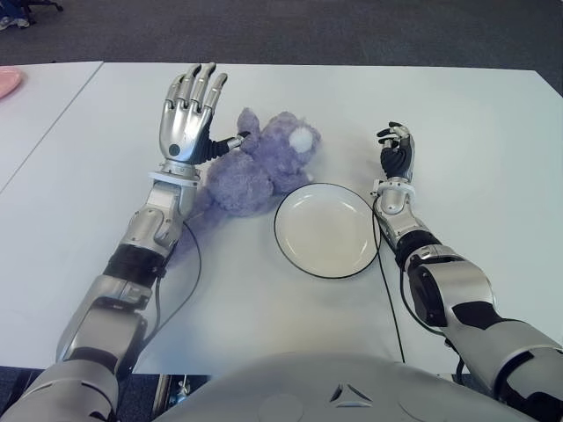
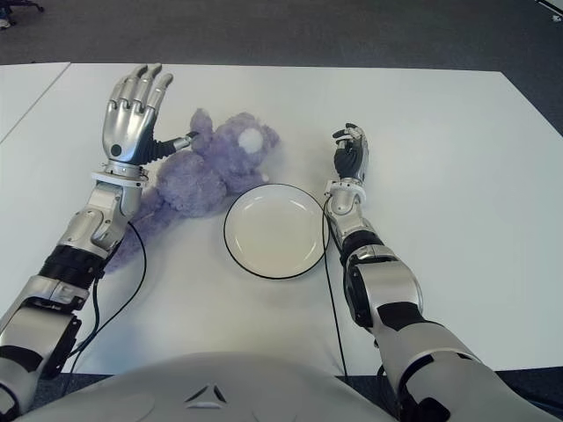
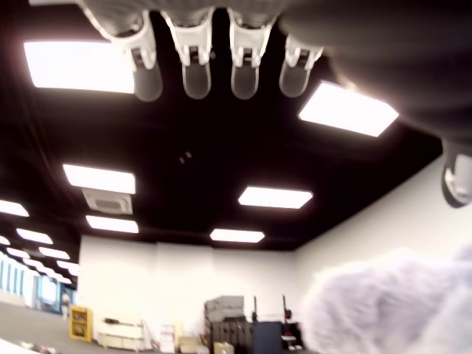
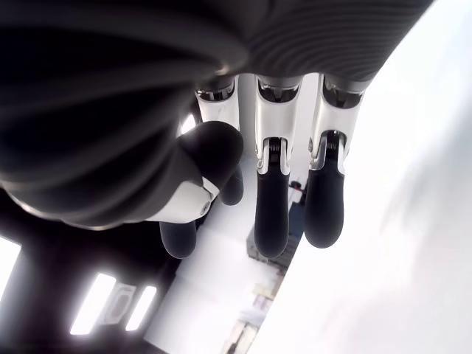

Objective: Put the doll into the plate.

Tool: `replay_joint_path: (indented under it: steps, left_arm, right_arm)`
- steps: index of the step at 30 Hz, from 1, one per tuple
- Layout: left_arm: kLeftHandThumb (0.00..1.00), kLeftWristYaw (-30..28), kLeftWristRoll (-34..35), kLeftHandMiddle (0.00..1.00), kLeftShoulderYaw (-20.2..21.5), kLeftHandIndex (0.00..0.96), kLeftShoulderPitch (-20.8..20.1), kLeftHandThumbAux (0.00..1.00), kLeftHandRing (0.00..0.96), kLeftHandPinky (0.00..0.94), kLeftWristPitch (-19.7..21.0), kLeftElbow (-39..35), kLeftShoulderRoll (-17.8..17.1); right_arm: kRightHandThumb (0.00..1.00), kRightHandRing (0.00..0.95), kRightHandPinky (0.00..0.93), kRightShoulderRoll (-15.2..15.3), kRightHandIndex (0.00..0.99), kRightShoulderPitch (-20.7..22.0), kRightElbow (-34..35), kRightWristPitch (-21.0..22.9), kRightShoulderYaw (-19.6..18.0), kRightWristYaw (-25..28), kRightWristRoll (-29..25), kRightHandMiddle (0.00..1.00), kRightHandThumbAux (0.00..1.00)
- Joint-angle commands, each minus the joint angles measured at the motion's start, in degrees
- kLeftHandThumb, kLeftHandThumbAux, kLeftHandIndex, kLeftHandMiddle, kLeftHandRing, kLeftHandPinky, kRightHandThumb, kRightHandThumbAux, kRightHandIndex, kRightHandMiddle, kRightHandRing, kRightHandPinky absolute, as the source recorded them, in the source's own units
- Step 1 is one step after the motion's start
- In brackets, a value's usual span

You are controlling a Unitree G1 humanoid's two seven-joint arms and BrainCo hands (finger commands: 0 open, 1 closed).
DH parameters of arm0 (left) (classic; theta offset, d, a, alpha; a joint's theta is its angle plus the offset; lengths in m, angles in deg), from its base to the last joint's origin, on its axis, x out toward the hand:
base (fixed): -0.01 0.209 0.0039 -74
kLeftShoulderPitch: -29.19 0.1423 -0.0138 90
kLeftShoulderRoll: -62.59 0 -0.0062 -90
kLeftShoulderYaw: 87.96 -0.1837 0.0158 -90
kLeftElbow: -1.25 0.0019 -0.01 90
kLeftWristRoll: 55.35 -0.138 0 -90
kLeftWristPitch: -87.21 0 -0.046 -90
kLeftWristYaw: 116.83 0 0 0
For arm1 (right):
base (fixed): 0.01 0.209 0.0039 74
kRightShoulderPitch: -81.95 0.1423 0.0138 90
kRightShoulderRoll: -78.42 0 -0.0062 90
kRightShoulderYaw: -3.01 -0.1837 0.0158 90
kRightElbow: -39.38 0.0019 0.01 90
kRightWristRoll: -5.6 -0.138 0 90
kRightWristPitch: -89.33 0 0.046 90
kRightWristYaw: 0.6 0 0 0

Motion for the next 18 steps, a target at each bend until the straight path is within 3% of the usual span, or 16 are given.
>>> replay_joint_path:
  steps: [1,9,13,18]
  left_arm:
    - [0.112,1.2,0.9,0.0,1.7,0.0,4.6,0.299,0.0,0.0,1.9,-4.2,0.3]
    - [0.156,-0.9,2.9,0.0,3.5,0.0,8.8,0.275,0.0,0.0,2.2,-10.2,0.5]
    - [0.191,-4.8,5.7,0.0,5.5,0.0,16.3,0.261,0.0,0.0,2.2,-21.4,1.0]
    - [0.205,-7.9,7.5,0.0,6.5,0.0,19.6,0.252,0.0,0.0,2.6,-26.5,1.7]
  right_arm:
    - [1.0,0.374,0.494,-2.5,0.409,-11.4,-7.1,4.8,1.0,1.5,1.5,0.198,0.703]
    - [1.0,0.37,0.491,-2.3,0.407,-11.3,-7.0,5.1,0.9,2.5,1.2,0.192,0.709]
    - [1.0,0.373,0.493,-2.2,0.42,-11.3,-7.0,5.0,0.9,2.8,1.2,0.202,0.709]
    - [1.0,0.374,0.493,-2.2,0.421,-11.2,-7.0,5.1,0.9,2.8,1.2,0.206,0.709]
